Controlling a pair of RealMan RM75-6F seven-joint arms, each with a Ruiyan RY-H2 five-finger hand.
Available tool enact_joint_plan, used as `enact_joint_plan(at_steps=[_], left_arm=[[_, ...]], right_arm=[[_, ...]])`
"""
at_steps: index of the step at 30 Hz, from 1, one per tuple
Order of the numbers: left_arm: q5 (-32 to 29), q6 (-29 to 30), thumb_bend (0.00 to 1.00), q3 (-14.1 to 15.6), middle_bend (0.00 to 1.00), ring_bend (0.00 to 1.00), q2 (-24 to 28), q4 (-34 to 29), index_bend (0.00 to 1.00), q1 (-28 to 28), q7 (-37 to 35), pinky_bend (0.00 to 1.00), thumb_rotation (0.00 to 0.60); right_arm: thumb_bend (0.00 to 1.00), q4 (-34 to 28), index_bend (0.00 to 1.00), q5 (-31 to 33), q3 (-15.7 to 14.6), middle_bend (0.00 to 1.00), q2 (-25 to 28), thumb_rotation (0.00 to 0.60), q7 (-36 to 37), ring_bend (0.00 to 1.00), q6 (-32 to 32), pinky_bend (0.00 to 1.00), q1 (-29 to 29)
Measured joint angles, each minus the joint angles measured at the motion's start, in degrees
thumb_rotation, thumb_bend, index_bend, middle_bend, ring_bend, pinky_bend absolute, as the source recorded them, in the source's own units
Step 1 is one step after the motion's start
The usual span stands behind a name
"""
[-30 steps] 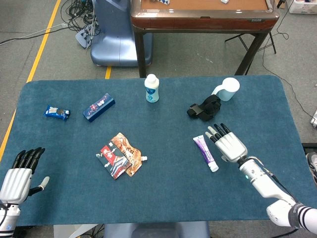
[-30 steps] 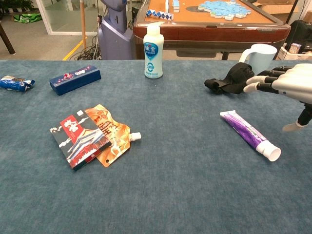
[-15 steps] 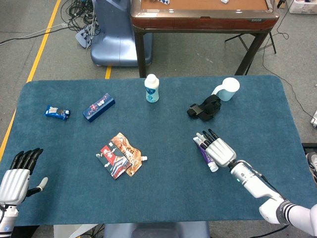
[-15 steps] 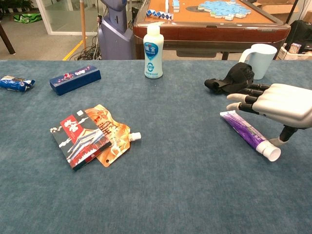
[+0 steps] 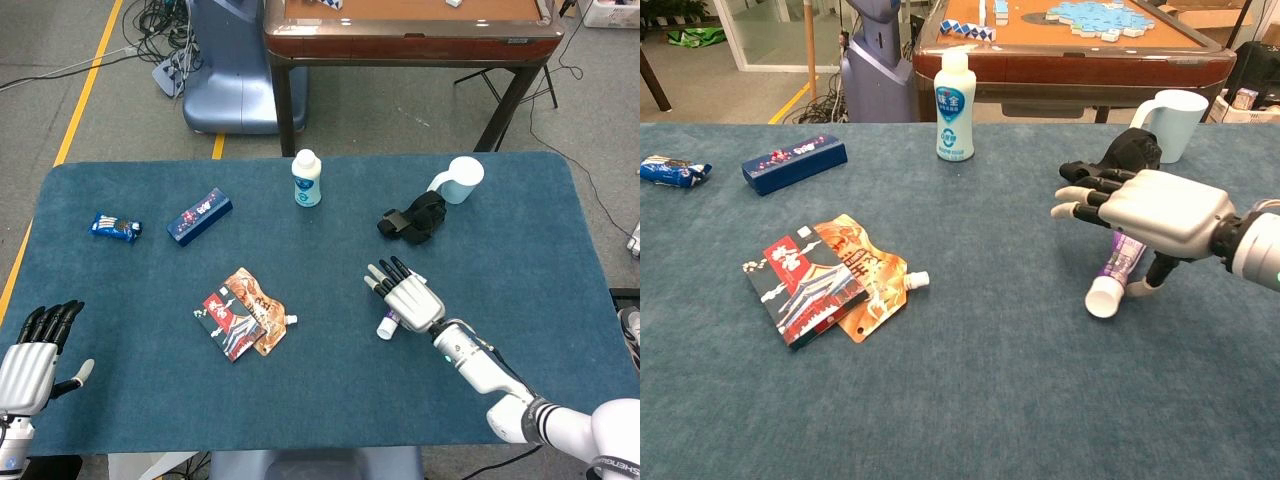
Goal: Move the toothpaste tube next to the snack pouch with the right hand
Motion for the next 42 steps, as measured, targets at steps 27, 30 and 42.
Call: enact_joint_plan(at_steps=[27, 30, 42], left_arm=[[-0.57, -0.04, 0.26, -0.20, 0.09, 0.08, -0.11, 0.57, 0.07, 0.54, -0.51, 0.03, 0.600], [-0.63, -0.04, 0.26, -0.17, 0.09, 0.08, -0.04, 0.49, 0.07, 0.63, -0.39, 0.03, 0.600], [-0.43, 0.07, 0.26, -0.21, 0.09, 0.08, -0.13, 0.37, 0.07, 0.70, -0.25, 0.03, 0.600]], right_arm=[[0.26, -4.47, 0.34, 10.39, 3.10, 0.36, 3.00, 0.600, 1.51, 0.20, -8.94, 0.07, 3.32], [0.31, -4.12, 0.37, 10.50, 2.84, 0.38, 3.00, 0.600, 1.45, 0.22, -9.16, 0.08, 3.44], [0.37, -3.42, 0.47, 11.34, 1.75, 0.44, 3.18, 0.600, 0.33, 0.27, -9.98, 0.09, 3.67]])
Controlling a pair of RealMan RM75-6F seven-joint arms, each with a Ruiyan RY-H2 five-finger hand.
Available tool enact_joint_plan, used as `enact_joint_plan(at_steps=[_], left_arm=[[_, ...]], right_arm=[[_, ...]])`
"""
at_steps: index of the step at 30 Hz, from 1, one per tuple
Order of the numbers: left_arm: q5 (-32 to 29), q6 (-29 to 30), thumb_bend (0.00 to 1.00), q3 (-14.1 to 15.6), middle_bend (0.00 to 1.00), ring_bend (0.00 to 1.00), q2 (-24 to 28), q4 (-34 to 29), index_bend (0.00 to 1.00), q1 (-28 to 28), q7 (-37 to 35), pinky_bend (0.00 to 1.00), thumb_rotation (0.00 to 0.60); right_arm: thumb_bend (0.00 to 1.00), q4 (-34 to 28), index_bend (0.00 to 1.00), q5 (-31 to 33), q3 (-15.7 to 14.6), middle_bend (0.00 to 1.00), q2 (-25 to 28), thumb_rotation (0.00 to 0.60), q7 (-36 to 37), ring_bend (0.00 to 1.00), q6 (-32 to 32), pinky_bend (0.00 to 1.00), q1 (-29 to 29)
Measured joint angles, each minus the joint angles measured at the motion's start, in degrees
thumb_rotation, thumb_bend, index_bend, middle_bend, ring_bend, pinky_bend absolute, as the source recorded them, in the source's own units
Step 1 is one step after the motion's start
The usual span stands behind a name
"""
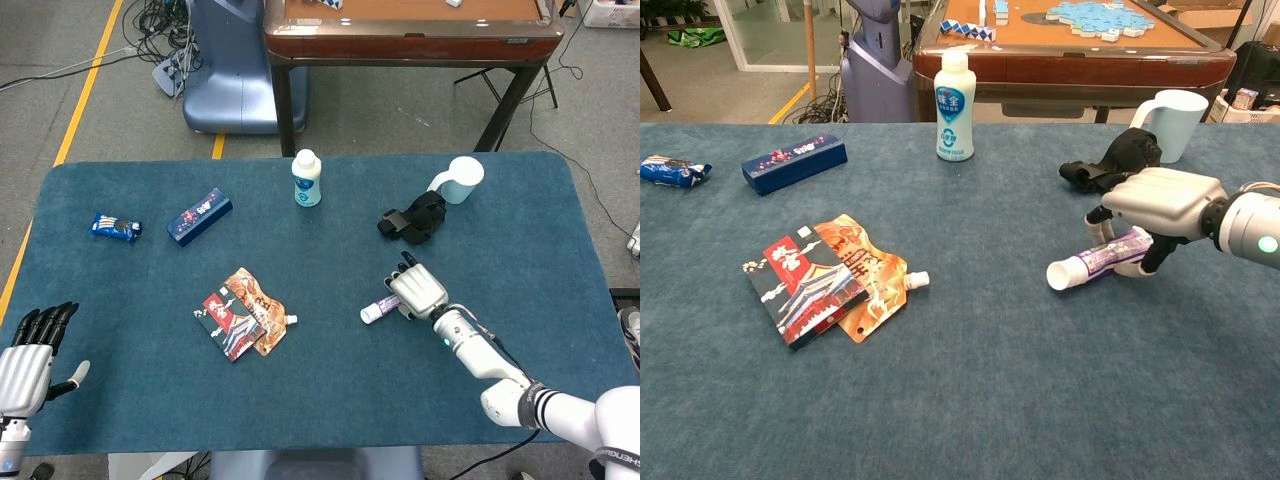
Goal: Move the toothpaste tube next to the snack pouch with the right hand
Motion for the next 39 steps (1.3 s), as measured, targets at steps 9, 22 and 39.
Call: enact_joint_plan(at_steps=[9, 22, 39], left_arm=[[0.25, -0.21, 0.26, -0.23, 0.09, 0.08, 0.18, 0.06, 0.07, -0.35, -0.21, 0.03, 0.600], [2.12, -5.62, 0.26, -0.96, 0.09, 0.09, 4.11, -2.30, 0.00, -4.76, -8.44, 0.05, 0.600], [-0.93, -16.48, 0.26, -7.49, 0.09, 0.09, 9.38, -8.23, 0.00, -16.79, -15.80, 0.05, 0.600]], right_arm=[[0.42, -0.28, 0.55, 1.43, -0.16, 0.50, 0.23, 0.600, -1.49, 0.34, -0.87, 0.12, 0.34], [0.63, -9.42, 0.72, -0.03, 1.04, 0.65, 5.68, 0.600, 6.10, 0.53, 0.93, 0.22, 0.43], [0.71, -20.66, 0.77, -6.68, 2.12, 0.70, 9.91, 0.600, 24.26, 0.64, 8.29, 0.55, -1.12]])
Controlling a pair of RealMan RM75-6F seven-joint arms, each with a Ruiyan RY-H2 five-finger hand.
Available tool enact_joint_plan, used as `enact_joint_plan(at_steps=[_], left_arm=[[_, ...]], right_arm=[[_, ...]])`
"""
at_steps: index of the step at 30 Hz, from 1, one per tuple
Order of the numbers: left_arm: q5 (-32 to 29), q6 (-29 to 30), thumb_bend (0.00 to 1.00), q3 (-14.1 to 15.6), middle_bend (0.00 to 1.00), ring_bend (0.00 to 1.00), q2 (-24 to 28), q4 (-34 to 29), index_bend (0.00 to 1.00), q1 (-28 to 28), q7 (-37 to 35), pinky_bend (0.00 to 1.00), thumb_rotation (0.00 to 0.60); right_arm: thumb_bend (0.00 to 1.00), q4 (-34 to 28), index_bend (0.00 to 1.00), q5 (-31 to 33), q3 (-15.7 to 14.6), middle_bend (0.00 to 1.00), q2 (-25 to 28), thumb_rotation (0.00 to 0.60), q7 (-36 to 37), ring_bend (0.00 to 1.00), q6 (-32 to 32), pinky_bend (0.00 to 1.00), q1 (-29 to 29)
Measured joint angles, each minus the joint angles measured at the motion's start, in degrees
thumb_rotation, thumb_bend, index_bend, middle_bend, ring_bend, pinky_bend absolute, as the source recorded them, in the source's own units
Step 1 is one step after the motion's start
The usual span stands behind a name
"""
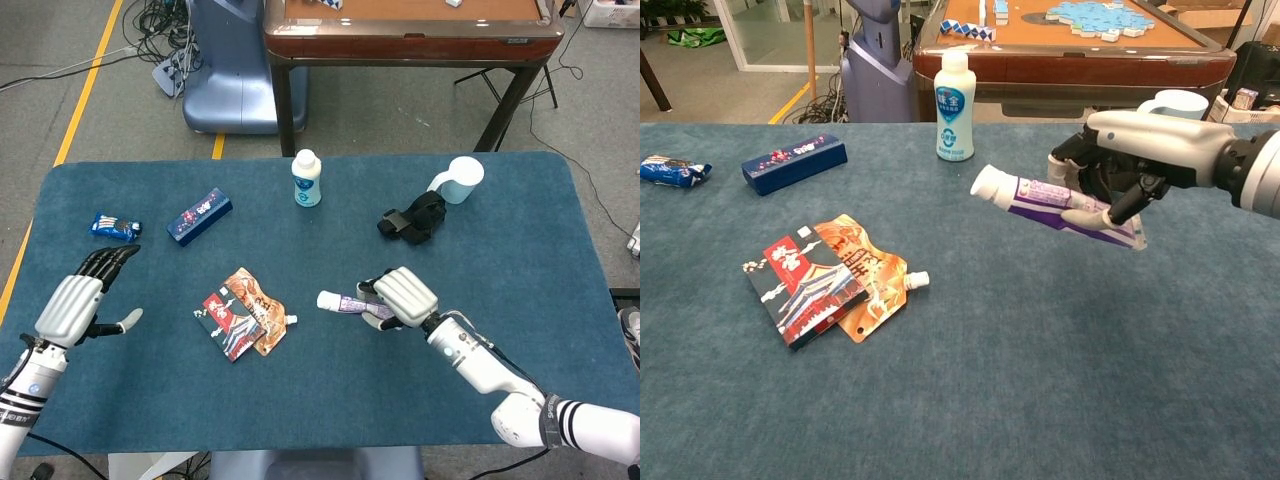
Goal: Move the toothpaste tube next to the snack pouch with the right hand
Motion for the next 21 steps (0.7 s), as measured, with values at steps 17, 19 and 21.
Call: enact_joint_plan(at_steps=[17, 19, 21], left_arm=[[-12.43, -12.78, 0.12, -6.24, 0.07, 0.06, -0.55, -1.66, 0.00, -7.96, -17.28, 0.06, 0.000], [-13.10, -13.02, 0.11, -6.69, 0.06, 0.05, -1.31, -1.54, 0.00, -8.42, -18.00, 0.06, 0.000], [-13.49, -12.98, 0.11, -6.85, 0.05, 0.05, -2.10, -1.45, 0.00, -8.60, -18.35, 0.06, 0.000]], right_arm=[[0.76, 7.99, 0.79, -6.12, 1.71, 0.72, -17.54, 0.600, 7.66, 0.68, 5.63, 0.75, 3.84], [0.76, 9.26, 0.79, -6.32, 2.05, 0.72, -19.52, 0.600, 8.15, 0.68, 6.13, 0.75, 4.38], [0.76, 10.78, 0.80, -6.32, 2.58, 0.72, -21.65, 0.600, 8.65, 0.69, 6.43, 0.76, 5.12]])
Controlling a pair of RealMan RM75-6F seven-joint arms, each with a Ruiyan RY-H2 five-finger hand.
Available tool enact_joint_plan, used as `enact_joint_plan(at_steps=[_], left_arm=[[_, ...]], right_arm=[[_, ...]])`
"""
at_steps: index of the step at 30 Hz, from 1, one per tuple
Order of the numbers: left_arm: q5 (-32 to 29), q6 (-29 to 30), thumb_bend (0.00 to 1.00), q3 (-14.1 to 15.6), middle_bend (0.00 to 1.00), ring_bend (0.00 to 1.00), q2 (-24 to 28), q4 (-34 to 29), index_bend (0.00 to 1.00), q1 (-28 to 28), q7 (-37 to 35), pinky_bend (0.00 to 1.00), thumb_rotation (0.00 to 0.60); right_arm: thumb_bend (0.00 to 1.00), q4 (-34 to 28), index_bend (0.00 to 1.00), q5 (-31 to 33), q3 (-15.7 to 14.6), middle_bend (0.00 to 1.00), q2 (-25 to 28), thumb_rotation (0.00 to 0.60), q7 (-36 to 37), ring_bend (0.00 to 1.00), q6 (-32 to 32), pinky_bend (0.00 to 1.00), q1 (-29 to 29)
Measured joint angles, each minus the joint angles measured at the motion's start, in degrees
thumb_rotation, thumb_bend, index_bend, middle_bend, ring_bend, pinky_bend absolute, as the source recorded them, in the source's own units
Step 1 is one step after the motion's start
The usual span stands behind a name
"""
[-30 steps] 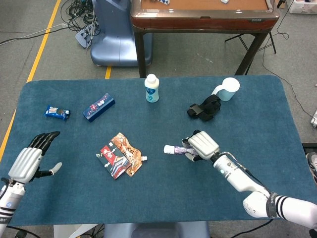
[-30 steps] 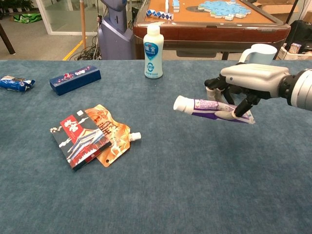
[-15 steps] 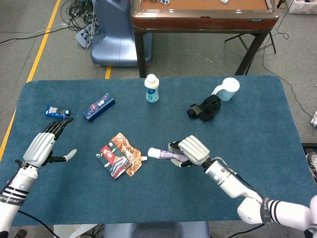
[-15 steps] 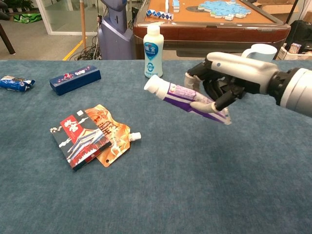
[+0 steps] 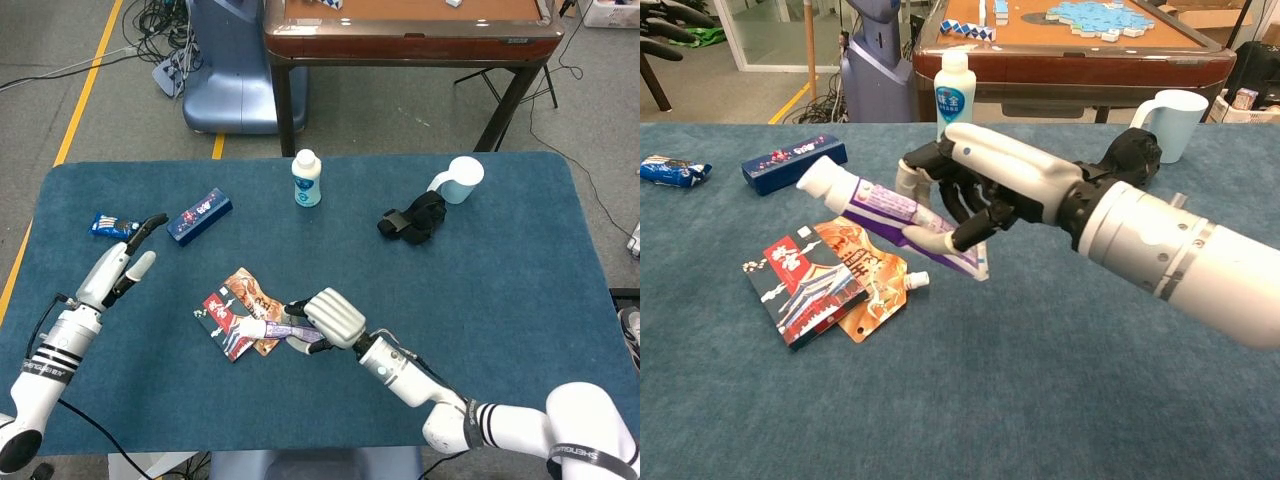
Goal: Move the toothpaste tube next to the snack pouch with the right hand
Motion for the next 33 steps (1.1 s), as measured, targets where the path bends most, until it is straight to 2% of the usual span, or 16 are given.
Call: enact_joint_plan(at_steps=[10, 20, 33], left_arm=[[-2.45, 1.74, 0.11, -0.90, 0.02, 0.03, -4.99, 0.11, 0.00, -0.64, -0.17, 0.06, 0.000], [-1.20, 5.47, 0.09, -0.64, 0.01, 0.02, -10.45, 0.88, 0.00, -0.39, 0.58, 0.06, 0.000], [1.22, 5.87, 0.06, 1.11, 0.00, 0.02, -15.37, 3.26, 0.00, -0.97, 1.82, 0.06, 0.000]], right_arm=[[0.76, 1.82, 0.80, 4.83, 4.25, 0.72, -6.10, 0.600, -0.33, 0.69, -2.36, 0.76, 3.40], [0.76, 2.65, 0.81, 10.79, 8.95, 0.73, -10.90, 0.600, -1.98, 0.70, -5.38, 0.76, 6.86], [0.77, 5.89, 0.82, 13.93, 11.41, 0.73, -14.23, 0.600, -1.98, 0.71, -7.41, 0.76, 9.87]])
